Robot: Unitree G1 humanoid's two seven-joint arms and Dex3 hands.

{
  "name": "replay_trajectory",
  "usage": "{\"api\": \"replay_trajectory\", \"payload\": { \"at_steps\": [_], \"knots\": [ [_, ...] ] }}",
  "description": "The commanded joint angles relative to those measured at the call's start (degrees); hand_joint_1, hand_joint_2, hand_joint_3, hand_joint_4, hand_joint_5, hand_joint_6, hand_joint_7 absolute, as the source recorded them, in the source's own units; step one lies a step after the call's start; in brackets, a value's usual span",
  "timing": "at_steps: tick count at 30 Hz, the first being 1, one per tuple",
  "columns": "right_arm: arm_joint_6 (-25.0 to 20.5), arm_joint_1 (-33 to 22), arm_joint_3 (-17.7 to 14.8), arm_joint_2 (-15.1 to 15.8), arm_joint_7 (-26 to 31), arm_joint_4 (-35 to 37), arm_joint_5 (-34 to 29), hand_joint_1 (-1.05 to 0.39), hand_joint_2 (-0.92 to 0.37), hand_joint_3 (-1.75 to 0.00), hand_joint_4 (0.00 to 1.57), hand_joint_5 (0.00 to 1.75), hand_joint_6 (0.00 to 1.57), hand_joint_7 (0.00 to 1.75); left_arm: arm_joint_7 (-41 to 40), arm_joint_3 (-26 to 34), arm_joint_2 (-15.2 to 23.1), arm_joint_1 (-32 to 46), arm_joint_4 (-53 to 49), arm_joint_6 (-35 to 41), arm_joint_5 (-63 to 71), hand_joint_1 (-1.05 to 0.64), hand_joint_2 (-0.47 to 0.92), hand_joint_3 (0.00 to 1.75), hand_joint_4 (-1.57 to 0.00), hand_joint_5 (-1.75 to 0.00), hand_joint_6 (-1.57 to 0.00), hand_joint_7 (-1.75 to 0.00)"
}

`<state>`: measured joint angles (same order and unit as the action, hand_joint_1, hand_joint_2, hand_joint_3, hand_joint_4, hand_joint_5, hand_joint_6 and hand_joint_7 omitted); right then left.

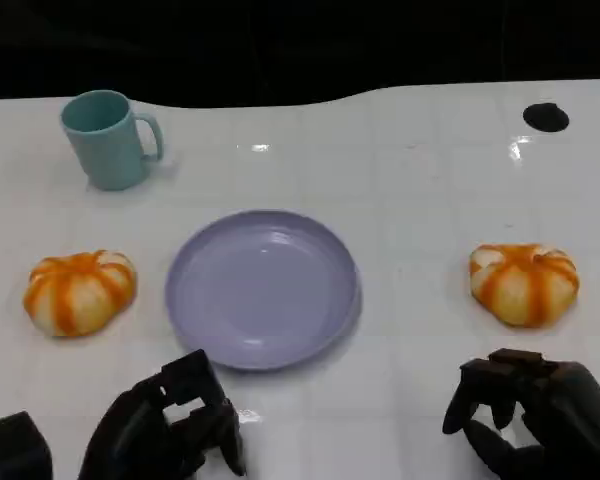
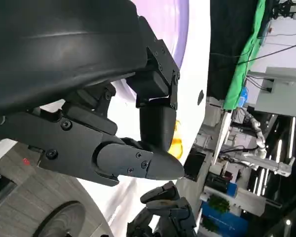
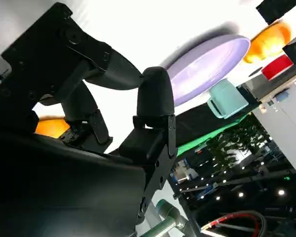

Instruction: Grasp the bread from the table and place it into the plate.

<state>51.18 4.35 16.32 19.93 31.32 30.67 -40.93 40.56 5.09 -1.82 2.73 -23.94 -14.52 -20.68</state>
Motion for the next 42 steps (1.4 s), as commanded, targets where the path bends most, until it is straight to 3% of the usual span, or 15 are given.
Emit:
{"api": "replay_trajectory", "payload": {
  "at_steps": [1,2,6,8,17,19,22,24,27,33,42],
  "knots": [
    [0.3,0.0,-0.5,0.7,1.1,-0.4,-0.3,-0.15,-0.35,-1.28,0.80,1.72,0.84,1.15,-0.1,0.3,0.8,-0.4,-0.2,-0.4,-0.3,-0.64,0.92,0.20,-0.80,-1.75,-0.70,-1.57],
    [0.1,0.0,-0.6,0.9,1.6,-0.7,-0.9,-0.15,-0.36,-1.25,0.80,1.71,0.85,1.12,0.0,0.3,0.8,-0.3,-0.1,-0.6,-0.3,-0.64,0.92,0.20,-0.80,-1.75,-0.70,-1.57],
    [-1.1,0.0,-1.0,1.6,4.9,-2.4,-4.3,-0.15,-0.46,-1.00,0.83,1.25,0.89,0.81,0.0,0.2,0.9,-0.3,0.2,-0.2,-0.4,-0.63,0.92,0.21,-0.79,-1.75,-0.69,-1.56],
    [-2.2,-0.2,-1.2,2.1,5.9,-3.9,-5.7,-0.16,-0.48,-0.93,0.85,1.11,0.91,0.71,0.1,0.3,0.9,-0.3,0.0,-0.4,-0.3,-0.62,0.92,0.22,-0.79,-1.75,-0.69,-1.56],
    [-13.6,-2.7,-1.3,4.4,4.6,-13.6,-11.0,-0.27,-0.47,-0.80,0.64,0.86,0.82,0.31,0.1,0.1,1.1,-0.2,-0.1,-0.3,-0.2,-0.63,0.92,0.21,-0.80,-1.75,-0.69,-1.56],
    [-16.0,-3.2,-1.2,5.0,3.7,-15.4,-11.8,-0.29,-0.54,-0.67,0.61,0.78,0.82,0.21,0.4,0.1,1.1,-0.3,-0.2,-0.1,-0.4,-0.63,0.92,0.21,-0.79,-1.75,-0.70,-1.55],
    [-20.9,-4.1,-1.5,6.1,1.8,-18.7,-13.7,-0.32,-0.77,-0.27,0.50,0.53,0.73,0.05,0.5,0.0,1.1,-0.4,-0.4,-0.4,-0.4,-0.64,0.92,0.20,-0.80,-1.75,-0.70,-1.56],
    [-23.4,-4.5,-1.6,6.4,0.9,-20.4,-14.2,-0.33,-0.83,-0.14,0.42,0.43,0.66,0.01,0.5,0.1,1.0,-0.4,-0.6,-0.6,-0.3,-0.64,0.92,0.20,-0.80,-1.75,-0.70,-1.56],
    [-26.2,-4.8,-1.5,6.7,0.3,-22.3,-14.7,-0.34,-0.86,-0.09,0.37,0.39,0.61,0.00,0.0,0.0,1.0,-0.4,-0.4,-0.4,-0.1,-0.64,0.92,0.20,-0.80,-1.75,-0.70,-1.56],
    [-33.9,-5.6,-2.2,7.4,-5.4,-28.3,-16.4,-0.39,-0.89,-0.06,0.22,0.34,0.45,0.00,-0.1,0.0,0.9,-0.6,-0.7,-0.6,0.0,-0.66,0.92,0.20,-0.80,-1.75,-0.70,-1.56],
    [-42.1,-5.0,-1.8,7.3,-13.3,-32.6,-18.0,-0.45,-0.91,-0.02,0.04,0.32,0.28,0.00,0.4,0.1,1.0,-0.9,-1.0,-0.5,-0.3,-0.64,0.92,0.20,-0.80,-1.75,-0.70,-1.56]
  ]
}}
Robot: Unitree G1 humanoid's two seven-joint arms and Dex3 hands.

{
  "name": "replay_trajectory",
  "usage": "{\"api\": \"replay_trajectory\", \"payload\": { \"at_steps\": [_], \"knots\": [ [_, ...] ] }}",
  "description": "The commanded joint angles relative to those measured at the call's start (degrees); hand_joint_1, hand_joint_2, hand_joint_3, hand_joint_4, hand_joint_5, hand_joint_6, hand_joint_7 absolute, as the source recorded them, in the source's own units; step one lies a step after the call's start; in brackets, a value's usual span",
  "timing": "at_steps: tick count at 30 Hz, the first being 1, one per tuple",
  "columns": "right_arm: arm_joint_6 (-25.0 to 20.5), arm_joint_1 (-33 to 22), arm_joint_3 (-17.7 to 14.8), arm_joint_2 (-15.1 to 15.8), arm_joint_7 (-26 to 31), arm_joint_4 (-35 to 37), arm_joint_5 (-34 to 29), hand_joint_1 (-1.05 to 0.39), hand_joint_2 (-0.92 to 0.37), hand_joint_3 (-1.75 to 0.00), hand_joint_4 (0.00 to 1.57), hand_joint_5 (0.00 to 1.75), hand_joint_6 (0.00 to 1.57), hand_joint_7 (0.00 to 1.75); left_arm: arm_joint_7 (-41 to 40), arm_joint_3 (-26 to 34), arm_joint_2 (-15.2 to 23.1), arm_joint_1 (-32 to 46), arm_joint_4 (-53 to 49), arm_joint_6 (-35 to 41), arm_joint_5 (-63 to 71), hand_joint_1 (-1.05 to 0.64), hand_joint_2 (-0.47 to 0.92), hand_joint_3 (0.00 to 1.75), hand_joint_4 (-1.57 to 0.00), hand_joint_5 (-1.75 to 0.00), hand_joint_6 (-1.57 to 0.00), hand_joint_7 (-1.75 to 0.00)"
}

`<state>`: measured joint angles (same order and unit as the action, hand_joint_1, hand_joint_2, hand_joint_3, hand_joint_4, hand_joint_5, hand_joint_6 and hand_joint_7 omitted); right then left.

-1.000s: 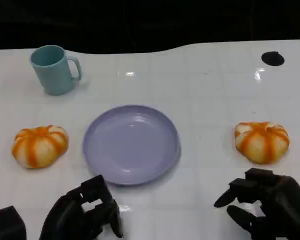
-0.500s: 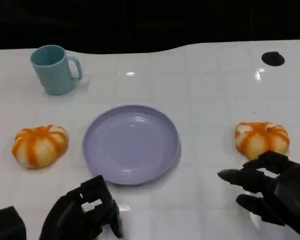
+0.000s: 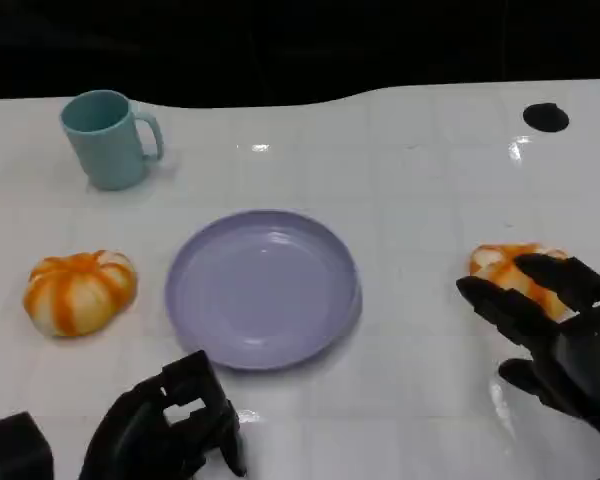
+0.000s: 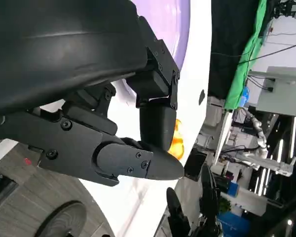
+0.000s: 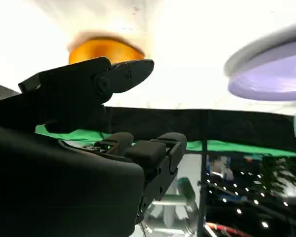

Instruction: Grasp the bread from the table and place it into the plate.

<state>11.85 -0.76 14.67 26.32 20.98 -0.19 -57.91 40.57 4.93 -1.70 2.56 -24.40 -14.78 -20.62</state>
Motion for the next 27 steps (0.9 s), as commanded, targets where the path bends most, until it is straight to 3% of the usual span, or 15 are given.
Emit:
{"api": "replay_trajectory", "payload": {
  "at_steps": [1,13,27],
  "knots": [
    [-3.7,0.3,-0.1,1.0,-3.8,-1.9,-1.5,-0.46,-0.91,-0.01,0.02,0.33,0.27,0.00,0.4,0.2,0.9,-0.8,-0.6,-0.4,-0.3,-0.64,0.92,0.20,-0.80,-1.75,-0.70,-1.56],
    [-10.6,5.4,0.9,1.3,-8.5,1.8,-4.9,-0.52,-0.91,0.00,0.00,0.31,0.23,0.01,-0.1,0.3,0.6,-0.6,-0.7,-0.7,-0.2,-0.65,0.92,0.22,-0.80,-1.75,-0.70,-1.57],
    [-11.0,14.6,5.5,0.7,-6.7,16.0,-4.6,-0.56,-0.89,0.00,0.03,0.38,0.26,0.01,-0.4,0.3,0.5,-0.3,-0.1,-0.3,-0.2,-0.64,0.92,0.21,-0.80,-1.75,-0.70,-1.57]
  ]
}}
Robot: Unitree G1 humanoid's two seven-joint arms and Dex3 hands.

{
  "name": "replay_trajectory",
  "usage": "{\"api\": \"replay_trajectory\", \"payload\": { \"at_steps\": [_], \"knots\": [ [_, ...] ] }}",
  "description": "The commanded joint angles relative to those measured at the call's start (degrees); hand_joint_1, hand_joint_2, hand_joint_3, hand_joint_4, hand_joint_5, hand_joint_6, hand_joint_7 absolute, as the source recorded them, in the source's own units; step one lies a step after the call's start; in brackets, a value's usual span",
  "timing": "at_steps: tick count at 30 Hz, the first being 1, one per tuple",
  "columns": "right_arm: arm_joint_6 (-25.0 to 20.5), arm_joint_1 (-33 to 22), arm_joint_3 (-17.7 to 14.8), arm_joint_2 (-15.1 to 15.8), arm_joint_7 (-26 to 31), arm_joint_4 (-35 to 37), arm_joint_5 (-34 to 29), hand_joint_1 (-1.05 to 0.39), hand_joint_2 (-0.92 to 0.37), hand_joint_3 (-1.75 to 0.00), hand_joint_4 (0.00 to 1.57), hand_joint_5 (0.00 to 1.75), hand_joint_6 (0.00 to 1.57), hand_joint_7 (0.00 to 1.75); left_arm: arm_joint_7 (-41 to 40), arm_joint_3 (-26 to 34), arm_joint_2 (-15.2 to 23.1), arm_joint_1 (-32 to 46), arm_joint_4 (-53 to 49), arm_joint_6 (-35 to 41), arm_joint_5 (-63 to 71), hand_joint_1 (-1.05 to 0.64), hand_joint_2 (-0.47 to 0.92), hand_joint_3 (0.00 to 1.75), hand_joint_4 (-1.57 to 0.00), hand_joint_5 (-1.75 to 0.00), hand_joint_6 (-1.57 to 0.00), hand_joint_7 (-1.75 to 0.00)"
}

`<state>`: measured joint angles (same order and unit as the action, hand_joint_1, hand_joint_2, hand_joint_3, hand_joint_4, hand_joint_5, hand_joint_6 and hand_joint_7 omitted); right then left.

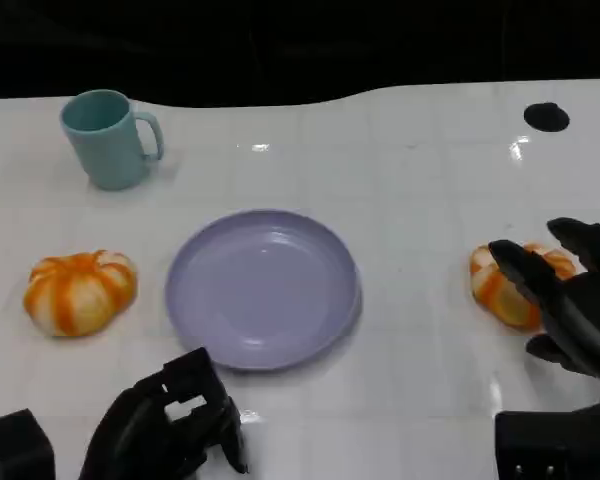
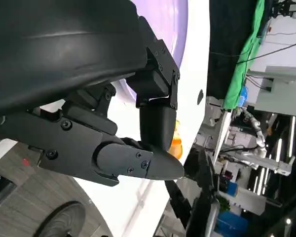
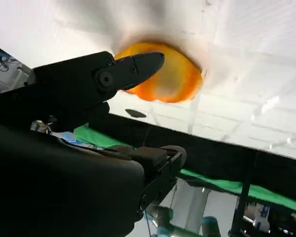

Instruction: Grasp the bread from the table and place it into the plate.

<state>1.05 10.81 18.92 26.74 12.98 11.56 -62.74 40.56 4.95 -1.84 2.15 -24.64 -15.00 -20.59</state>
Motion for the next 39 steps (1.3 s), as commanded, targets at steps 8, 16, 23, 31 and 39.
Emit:
{"api": "replay_trajectory", "payload": {
  "at_steps": [8,16,23,31,39],
  "knots": [
    [-1.1,8.5,4.6,-1.6,2.6,12.7,1.0,-0.57,-0.89,0.00,0.05,0.38,0.26,0.00,-0.4,0.2,0.6,0.3,0.2,-0.5,-0.1,-0.64,0.92,0.22,-0.80,-1.75,-0.70,-1.56],
    [-1.1,12.8,7.6,-3.5,5.9,20.6,2.1,-0.61,-0.89,0.00,0.08,0.36,0.28,0.01,-0.3,0.2,0.5,0.4,0.3,-0.4,-0.2,-0.63,0.92,0.21,-0.80,-1.75,-0.70,-1.56],
    [-1.8,16.2,9.7,-5.4,7.3,26.5,2.8,-0.61,-0.87,0.00,0.14,0.34,0.31,0.01,-0.3,0.3,0.6,0.5,0.6,0.1,-0.4,-0.63,0.92,0.21,-0.80,-1.75,-0.71,-1.56],
    [0.0,21.4,10.8,-7.2,9.9,38.2,6.7,-0.52,-0.89,0.00,0.55,0.18,0.53,0.03,-0.3,0.1,0.5,0.9,1.2,0.1,-0.4,-0.64,0.92,0.21,-0.80,-1.75,-0.70,-1.56],
    [6.1,24.5,12.0,-7.4,17.4,46.7,9.2,-0.33,-0.87,0.00,1.04,0.30,0.88,0.05,-0.3,0.1,0.5,1.3,1.6,-0.1,-0.5,-0.63,0.92,0.21,-0.80,-1.75,-0.70,-1.56]
  ]
}}
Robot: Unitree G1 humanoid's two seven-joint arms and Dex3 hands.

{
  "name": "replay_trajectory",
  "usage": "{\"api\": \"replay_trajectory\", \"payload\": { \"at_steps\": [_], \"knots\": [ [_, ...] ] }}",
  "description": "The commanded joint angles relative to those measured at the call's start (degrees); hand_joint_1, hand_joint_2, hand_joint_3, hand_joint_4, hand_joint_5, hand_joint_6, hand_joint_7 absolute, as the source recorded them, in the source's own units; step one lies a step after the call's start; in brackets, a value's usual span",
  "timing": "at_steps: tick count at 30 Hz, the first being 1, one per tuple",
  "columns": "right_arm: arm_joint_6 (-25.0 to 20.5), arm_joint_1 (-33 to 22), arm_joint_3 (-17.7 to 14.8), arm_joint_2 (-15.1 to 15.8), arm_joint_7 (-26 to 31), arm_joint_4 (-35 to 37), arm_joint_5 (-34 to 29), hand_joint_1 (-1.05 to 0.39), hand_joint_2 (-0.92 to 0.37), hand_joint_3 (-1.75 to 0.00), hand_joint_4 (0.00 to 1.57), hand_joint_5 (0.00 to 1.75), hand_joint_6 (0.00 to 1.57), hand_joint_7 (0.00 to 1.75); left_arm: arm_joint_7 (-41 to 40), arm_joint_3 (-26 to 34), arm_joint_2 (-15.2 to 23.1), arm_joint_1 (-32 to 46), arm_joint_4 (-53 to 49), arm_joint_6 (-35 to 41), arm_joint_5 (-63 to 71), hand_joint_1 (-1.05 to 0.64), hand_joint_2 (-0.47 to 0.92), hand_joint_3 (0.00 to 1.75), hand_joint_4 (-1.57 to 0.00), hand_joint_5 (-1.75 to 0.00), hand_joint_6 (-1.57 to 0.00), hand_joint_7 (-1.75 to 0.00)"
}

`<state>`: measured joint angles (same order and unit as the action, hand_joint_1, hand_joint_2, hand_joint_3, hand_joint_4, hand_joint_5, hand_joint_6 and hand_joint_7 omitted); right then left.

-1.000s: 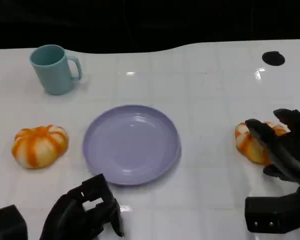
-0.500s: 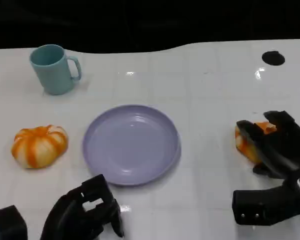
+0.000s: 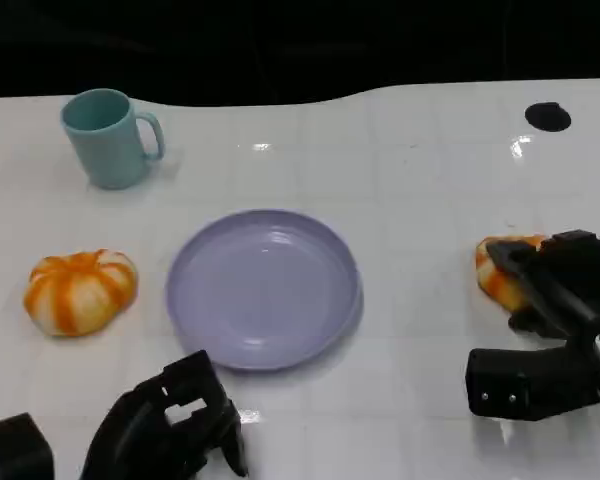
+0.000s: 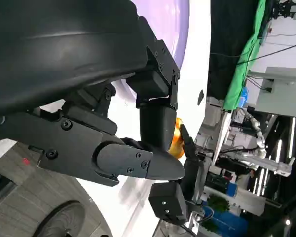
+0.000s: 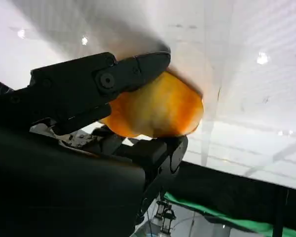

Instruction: Grasp the bread from the table and place it into the plate.

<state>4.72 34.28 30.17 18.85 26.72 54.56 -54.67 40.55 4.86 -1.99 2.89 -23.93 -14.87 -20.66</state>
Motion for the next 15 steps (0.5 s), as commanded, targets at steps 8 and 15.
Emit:
{"api": "replay_trajectory", "payload": {
  "at_steps": [8,15],
  "knots": [
    [11.2,2.5,2.2,0.2,17.8,9.7,1.5,-0.21,-0.88,-0.01,0.90,1.73,0.93,1.16,0.0,0.2,0.5,0.7,0.9,-0.1,-0.7,-0.64,0.92,0.21,-0.80,-1.75,-0.70,-1.56],
    [14.8,3.4,1.9,-0.8,23.6,10.1,2.6,-0.16,-0.89,-0.10,0.91,1.75,0.68,1.74,-0.3,0.2,0.6,0.5,0.6,-0.2,-0.3,-0.64,0.92,0.21,-0.80,-1.75,-0.71,-1.56]
  ]
}}
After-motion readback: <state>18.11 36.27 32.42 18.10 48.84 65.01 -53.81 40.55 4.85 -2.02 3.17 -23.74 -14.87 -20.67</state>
